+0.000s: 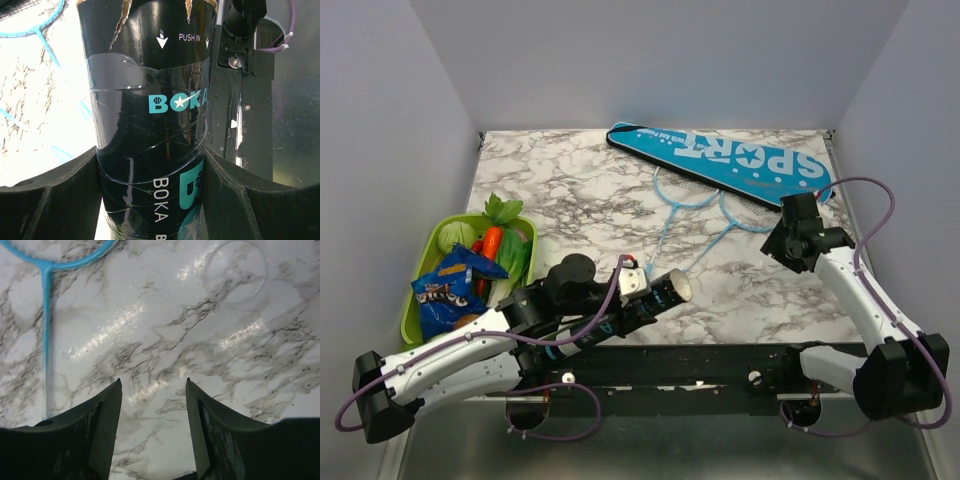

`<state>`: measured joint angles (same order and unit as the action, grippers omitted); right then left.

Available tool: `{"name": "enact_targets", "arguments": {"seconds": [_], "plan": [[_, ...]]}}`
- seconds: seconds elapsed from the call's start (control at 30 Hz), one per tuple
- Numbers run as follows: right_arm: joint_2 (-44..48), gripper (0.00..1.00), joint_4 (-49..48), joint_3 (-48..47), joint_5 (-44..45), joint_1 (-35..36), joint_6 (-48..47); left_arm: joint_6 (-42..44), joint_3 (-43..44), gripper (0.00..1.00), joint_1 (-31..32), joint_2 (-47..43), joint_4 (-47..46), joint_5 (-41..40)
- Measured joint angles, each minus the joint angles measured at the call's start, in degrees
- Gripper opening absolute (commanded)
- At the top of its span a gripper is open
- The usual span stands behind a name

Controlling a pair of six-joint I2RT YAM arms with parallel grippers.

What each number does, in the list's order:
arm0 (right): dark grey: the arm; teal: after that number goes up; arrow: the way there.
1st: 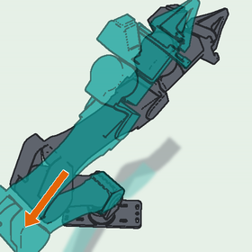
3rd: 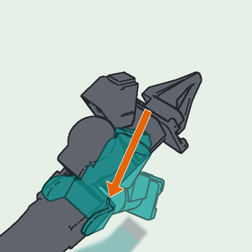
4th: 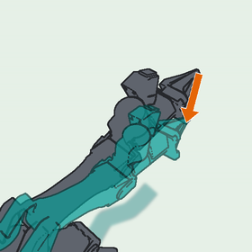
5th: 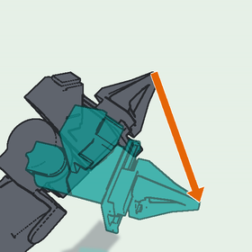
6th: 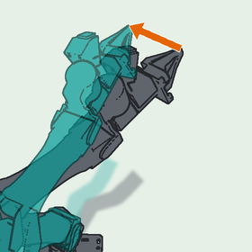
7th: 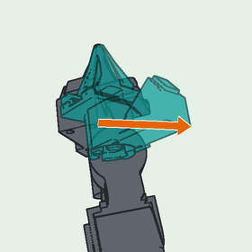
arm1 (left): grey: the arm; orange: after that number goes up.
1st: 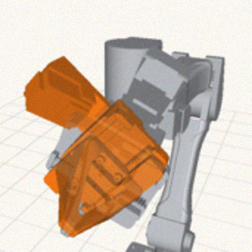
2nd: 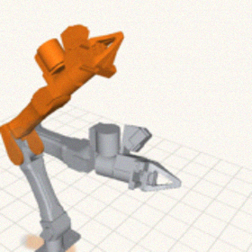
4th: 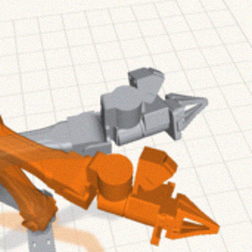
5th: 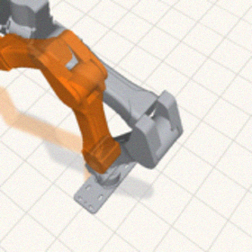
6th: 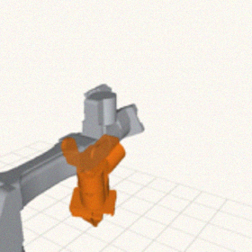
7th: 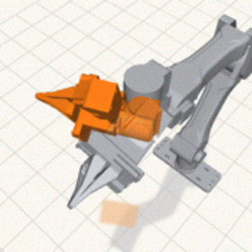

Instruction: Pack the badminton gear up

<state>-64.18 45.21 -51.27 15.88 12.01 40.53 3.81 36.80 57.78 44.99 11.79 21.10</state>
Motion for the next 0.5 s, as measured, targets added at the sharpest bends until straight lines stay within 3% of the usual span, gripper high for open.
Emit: {"name": "enact_targets", "arguments": {"seconds": [0.2,0.5], "plan": [[-7.5,0.6,-4.7,1.1,1.1,-8.6,-1.0,0.0,0.0,0.16,0.0,-1.4,0.7,-1.1],[-18.3,0.55,-8.5,-1.8,2.1,-15.4,-5.0,-0.3,0.0,0.16,0.0,-3.3,1.0,-1.1]]}}
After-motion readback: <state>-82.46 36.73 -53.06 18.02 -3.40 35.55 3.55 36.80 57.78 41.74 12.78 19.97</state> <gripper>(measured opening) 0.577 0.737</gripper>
